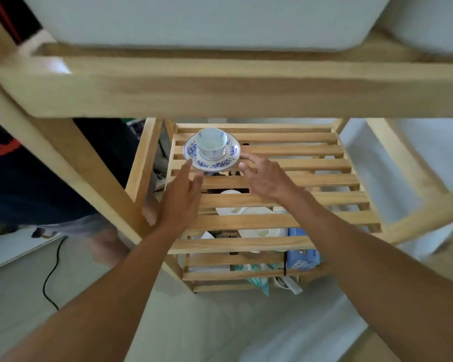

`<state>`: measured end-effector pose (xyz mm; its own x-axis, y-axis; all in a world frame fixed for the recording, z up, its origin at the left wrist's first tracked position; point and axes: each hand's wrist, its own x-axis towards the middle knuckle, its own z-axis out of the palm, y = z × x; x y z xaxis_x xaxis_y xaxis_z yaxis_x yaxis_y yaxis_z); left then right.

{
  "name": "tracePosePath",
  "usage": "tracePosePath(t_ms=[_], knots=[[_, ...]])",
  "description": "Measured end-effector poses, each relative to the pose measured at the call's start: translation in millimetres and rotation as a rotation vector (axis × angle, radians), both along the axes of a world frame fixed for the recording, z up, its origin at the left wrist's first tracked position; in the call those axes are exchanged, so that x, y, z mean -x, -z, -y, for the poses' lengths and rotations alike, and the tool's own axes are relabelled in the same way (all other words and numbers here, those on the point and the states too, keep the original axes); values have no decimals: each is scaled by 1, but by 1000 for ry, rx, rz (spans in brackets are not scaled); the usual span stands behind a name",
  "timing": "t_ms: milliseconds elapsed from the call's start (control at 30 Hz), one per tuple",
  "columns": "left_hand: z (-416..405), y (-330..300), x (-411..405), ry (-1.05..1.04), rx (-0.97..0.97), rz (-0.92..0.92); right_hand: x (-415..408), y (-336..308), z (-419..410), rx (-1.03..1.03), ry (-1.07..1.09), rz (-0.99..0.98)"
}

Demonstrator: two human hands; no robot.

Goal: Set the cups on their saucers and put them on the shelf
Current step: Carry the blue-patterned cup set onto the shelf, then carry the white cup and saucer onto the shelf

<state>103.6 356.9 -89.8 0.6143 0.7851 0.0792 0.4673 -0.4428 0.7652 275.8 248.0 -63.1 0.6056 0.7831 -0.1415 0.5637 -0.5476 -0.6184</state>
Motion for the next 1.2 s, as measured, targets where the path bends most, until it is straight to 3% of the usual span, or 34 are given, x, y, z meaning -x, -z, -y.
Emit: tracePosePath(t_ms=[433, 867, 1067, 1200], knots=[[98, -75, 130, 326, 260, 159, 166, -83, 114, -162, 306, -324], [202, -113, 224, 604, 394, 103, 316, -121, 291, -362, 675, -299], [268, -97, 198, 748, 470, 59, 359, -98, 374, -537, 1030, -241], [308, -91, 171, 767, 456, -36, 355, -80, 422, -549, 1206, -190]])
